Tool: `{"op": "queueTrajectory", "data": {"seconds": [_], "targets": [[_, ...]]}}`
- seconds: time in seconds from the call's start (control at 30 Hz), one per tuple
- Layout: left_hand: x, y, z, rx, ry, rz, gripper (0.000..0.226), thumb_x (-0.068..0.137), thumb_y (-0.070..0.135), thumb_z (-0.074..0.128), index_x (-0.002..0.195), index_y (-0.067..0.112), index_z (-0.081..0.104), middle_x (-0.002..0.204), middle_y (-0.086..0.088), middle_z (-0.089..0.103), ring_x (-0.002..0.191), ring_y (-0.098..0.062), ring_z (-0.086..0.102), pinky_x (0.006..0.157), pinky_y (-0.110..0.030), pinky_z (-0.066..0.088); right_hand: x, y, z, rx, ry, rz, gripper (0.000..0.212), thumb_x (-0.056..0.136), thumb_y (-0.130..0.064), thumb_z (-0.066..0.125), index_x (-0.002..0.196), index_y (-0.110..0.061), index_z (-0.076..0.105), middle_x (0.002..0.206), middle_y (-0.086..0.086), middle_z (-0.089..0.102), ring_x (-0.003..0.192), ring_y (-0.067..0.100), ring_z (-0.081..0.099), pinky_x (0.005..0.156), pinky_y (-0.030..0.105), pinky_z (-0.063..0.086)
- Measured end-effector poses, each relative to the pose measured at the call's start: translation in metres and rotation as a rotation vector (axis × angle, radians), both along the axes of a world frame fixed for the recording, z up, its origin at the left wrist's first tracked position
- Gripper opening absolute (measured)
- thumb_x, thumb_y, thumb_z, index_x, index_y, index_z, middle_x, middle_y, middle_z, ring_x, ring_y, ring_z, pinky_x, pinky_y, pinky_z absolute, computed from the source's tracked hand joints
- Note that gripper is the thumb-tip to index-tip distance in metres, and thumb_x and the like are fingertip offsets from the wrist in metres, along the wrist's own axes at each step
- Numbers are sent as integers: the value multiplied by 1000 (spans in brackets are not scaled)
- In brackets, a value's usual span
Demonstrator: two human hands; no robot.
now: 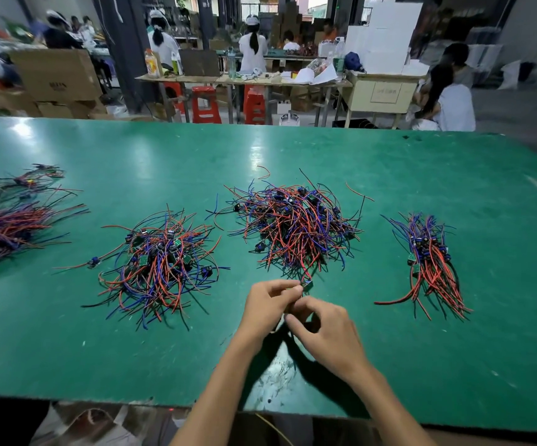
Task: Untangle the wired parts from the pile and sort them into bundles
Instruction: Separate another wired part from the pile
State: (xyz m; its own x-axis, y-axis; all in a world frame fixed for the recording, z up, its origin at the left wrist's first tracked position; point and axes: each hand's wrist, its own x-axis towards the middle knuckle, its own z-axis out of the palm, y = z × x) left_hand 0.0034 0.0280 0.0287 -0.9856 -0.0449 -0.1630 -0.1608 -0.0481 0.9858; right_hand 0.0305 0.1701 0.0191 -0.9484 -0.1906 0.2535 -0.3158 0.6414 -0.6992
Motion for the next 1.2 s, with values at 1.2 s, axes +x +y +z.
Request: {"op": "queueTrajectory", "data": {"seconds": [1.2], "targets": [[31,-17,-15,-71,235,-257,24,89,15,76,113,18,77,68,0,73,58,-4,62,57,-13,43,-15,14,-10,-611,-201,-35,3,90,-20,77,92,-20,74,77,1,75,61,10,66,57,16,48]]}}
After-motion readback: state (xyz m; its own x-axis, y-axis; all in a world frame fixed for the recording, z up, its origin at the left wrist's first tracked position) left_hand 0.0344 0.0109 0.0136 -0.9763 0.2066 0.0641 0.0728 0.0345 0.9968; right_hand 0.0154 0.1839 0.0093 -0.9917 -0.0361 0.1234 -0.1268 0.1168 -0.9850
